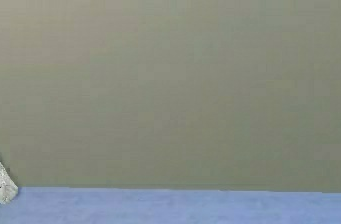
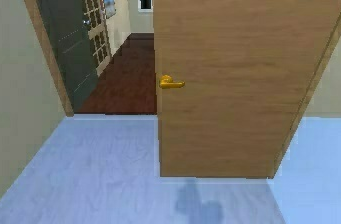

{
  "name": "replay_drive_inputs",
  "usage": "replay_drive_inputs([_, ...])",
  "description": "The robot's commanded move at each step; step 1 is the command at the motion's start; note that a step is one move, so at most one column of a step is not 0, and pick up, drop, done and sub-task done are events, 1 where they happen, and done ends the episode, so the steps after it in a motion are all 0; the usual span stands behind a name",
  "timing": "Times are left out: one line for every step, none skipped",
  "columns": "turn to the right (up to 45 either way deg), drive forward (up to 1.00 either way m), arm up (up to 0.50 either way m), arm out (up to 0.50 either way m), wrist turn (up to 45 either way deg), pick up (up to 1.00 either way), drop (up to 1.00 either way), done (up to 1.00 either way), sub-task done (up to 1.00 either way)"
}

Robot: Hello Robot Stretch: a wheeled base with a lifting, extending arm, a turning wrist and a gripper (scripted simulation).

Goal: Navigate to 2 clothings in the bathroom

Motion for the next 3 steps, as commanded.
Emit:
replay_drive_inputs([0.0,0.35,0.00,0.00,0.0,0.00,0.00,0.00,0.00])
replay_drive_inputs([-42.0,0.00,0.00,0.00,0.0,0.00,0.00,0.00,0.00])
replay_drive_inputs([0.0,0.45,0.00,0.00,0.0,0.00,0.00,0.00,0.00])
